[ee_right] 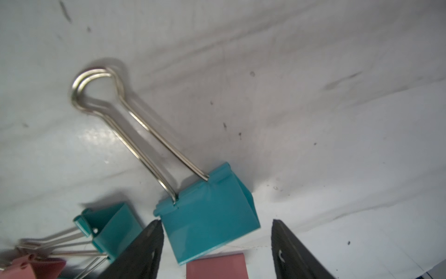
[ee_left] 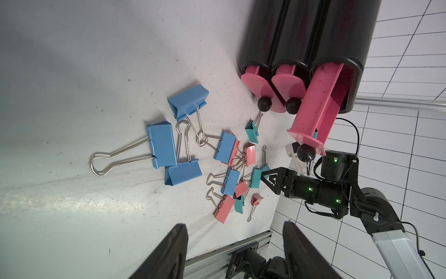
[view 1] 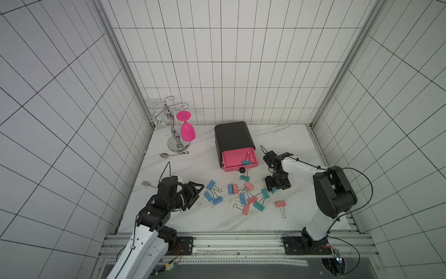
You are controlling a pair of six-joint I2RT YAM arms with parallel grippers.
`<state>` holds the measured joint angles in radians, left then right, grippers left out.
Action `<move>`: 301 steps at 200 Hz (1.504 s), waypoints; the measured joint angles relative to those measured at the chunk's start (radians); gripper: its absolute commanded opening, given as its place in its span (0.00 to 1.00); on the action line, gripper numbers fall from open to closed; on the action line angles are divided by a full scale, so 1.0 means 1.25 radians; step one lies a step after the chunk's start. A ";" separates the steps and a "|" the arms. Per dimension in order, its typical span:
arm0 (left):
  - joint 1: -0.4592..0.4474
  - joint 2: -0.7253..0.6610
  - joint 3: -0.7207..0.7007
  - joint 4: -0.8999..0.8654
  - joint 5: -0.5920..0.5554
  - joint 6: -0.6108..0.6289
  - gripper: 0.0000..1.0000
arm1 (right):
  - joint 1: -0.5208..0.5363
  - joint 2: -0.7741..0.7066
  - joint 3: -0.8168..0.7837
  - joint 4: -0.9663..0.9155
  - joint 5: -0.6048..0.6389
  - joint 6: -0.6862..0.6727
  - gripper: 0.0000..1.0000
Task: Put the binder clips in the drawer according to color
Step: Pick up the binder clip at the center of the board.
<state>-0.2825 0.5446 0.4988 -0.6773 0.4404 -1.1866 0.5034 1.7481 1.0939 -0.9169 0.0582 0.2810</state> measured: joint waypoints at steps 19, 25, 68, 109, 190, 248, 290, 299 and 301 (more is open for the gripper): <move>0.000 0.000 0.000 -0.002 0.000 0.000 0.66 | -0.017 0.013 0.016 0.003 0.000 -0.014 0.73; 0.000 0.000 0.000 -0.003 0.000 0.000 0.66 | -0.023 0.017 0.019 0.003 0.000 -0.017 0.73; 0.000 0.003 0.000 -0.013 0.000 0.001 0.66 | -0.052 0.036 0.033 0.008 -0.020 -0.030 0.72; 0.000 0.023 0.000 -0.013 0.000 0.002 0.66 | -0.052 0.046 0.043 0.020 -0.038 -0.033 0.67; 0.000 0.028 0.001 -0.014 -0.001 0.004 0.66 | -0.052 0.030 0.036 0.028 -0.057 -0.020 0.49; 0.000 0.061 0.052 -0.018 -0.002 0.008 0.66 | -0.052 -0.117 0.031 0.010 -0.061 0.012 0.45; 0.000 0.123 0.128 -0.009 -0.001 0.022 0.66 | -0.052 -0.215 0.074 -0.047 -0.061 0.026 0.44; 0.000 0.139 0.142 -0.002 0.000 0.023 0.66 | -0.052 -0.229 0.093 -0.058 -0.064 0.030 0.44; 0.000 0.143 0.146 -0.001 0.000 0.023 0.66 | -0.051 -0.232 0.098 -0.060 -0.064 0.030 0.44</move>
<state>-0.2829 0.7231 0.6807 -0.6781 0.4404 -1.1580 0.4397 1.4586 1.2163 -0.9916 -0.0219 0.3187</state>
